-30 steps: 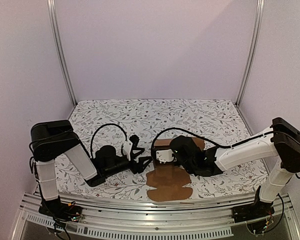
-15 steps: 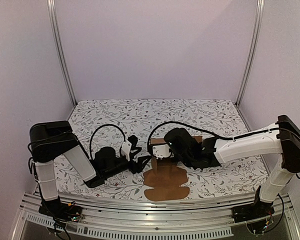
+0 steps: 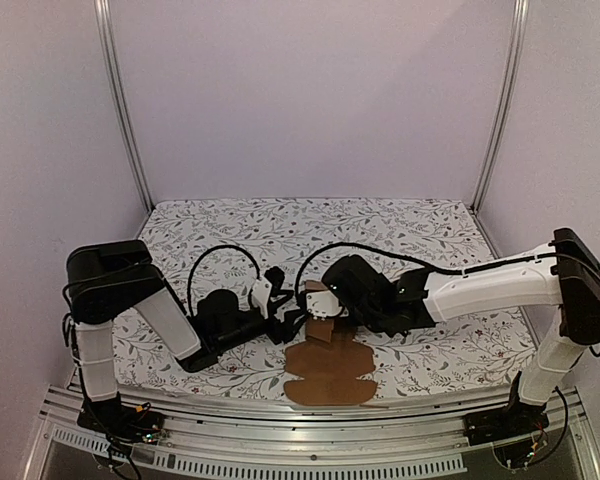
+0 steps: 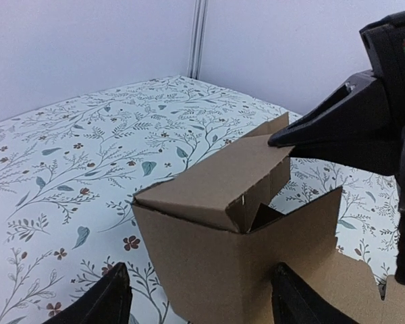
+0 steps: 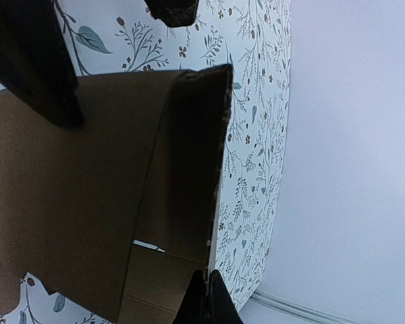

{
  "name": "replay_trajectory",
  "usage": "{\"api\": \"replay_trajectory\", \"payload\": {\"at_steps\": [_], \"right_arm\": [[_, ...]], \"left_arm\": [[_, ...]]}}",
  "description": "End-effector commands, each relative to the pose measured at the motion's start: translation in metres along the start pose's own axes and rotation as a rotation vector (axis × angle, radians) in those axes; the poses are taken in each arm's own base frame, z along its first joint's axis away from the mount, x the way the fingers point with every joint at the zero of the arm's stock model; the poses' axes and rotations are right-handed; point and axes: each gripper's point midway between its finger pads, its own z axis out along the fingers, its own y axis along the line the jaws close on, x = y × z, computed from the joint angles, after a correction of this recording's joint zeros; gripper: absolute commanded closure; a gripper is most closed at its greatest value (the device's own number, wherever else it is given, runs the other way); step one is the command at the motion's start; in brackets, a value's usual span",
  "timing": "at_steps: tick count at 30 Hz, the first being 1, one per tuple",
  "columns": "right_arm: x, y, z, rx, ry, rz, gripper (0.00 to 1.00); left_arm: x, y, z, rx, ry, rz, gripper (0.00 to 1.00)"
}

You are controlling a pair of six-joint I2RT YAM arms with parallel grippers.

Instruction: Fold the paper box

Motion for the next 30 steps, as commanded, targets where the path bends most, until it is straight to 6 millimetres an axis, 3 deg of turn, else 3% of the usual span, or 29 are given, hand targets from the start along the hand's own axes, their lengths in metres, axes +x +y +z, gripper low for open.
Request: {"api": "replay_trajectory", "payload": {"at_steps": [1,7,13,20,30], "right_arm": [[-0.006,0.019,0.003,-0.058,-0.016,0.009,1.0],[-0.009,0.035,-0.002,-0.032,-0.023,-0.001,1.0],[-0.015,0.044,-0.009,0.07,-0.01,-0.028,1.0],[-0.014,0.035,-0.01,0.119,0.009,-0.002,1.0],[-0.016,0.027,-0.015,0.18,0.02,0.008,1.0]], "left_arm": [[0.008,-0.015,0.007,0.063,0.001,0.026,0.29],[0.011,-0.008,0.015,0.009,-0.011,0.042,0.29],[0.005,-0.017,0.015,-0.036,-0.071,0.115,0.29],[-0.002,-0.026,-0.002,-0.132,-0.101,0.198,0.29],[-0.018,-0.012,-0.014,-0.308,-0.126,0.239,0.3]]}}
